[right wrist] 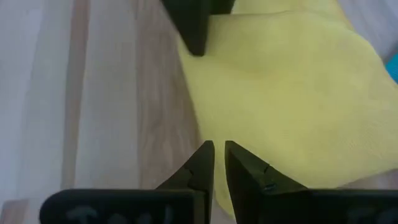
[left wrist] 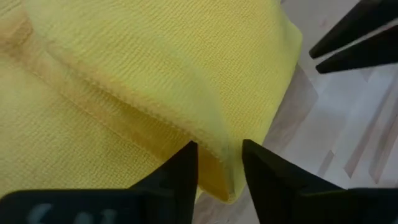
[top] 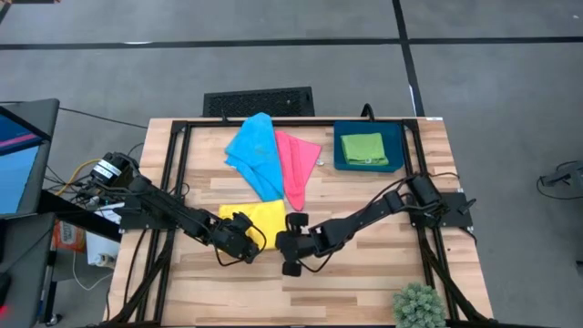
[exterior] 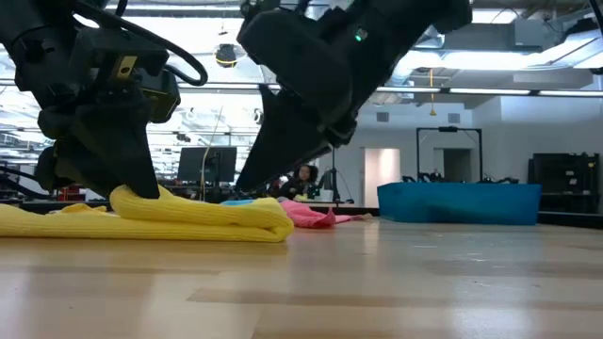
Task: Fold microfiber towels
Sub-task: Fold the yellow towel
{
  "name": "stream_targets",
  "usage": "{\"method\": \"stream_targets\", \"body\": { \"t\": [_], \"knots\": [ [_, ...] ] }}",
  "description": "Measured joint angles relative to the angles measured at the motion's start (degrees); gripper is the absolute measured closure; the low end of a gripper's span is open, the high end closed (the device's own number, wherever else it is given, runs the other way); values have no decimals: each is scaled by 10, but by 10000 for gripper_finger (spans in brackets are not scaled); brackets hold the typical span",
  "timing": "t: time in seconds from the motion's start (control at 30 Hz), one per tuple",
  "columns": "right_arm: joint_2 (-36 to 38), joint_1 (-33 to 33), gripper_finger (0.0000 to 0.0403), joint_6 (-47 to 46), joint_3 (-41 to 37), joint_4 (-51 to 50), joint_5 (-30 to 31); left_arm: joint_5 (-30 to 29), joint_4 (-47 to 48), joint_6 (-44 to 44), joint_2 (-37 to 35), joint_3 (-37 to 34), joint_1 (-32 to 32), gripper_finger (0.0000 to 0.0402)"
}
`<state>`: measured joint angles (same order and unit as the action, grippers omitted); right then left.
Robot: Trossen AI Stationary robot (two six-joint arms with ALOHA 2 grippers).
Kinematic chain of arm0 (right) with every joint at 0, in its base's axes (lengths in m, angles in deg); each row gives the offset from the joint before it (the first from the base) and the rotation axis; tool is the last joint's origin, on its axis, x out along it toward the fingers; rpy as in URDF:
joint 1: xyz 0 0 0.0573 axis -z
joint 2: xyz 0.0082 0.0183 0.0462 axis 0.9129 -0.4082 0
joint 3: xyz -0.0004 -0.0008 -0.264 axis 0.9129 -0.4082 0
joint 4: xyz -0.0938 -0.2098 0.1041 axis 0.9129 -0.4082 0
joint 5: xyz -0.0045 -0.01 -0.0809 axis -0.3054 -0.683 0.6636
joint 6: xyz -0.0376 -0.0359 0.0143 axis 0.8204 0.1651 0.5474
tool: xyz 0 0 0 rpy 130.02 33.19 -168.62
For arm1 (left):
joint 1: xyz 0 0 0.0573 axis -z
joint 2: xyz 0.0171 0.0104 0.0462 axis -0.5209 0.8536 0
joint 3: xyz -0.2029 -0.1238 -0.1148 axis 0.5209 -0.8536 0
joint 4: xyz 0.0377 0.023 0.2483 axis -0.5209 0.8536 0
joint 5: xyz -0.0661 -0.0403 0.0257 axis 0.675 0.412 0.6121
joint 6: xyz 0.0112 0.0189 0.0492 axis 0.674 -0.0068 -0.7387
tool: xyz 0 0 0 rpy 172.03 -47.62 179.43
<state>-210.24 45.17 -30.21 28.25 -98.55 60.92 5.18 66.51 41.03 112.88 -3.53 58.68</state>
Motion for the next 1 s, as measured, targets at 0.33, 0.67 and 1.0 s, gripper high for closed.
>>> {"method": "stream_targets", "body": {
  "t": [0.33, 0.67, 1.0],
  "knots": [
    [0, 3, 339, -3, -54, 20, -15, 44, 9, -1, -2, 0, -6, 247],
    [0, 10, 339, -3, -54, 42, -16, 73, 122, 24, -75, 0, -16, 246],
    [0, 9, 339, -3, -54, 40, -16, -239, 100, 38, -183, 1, 19, 248]
  ]
}}
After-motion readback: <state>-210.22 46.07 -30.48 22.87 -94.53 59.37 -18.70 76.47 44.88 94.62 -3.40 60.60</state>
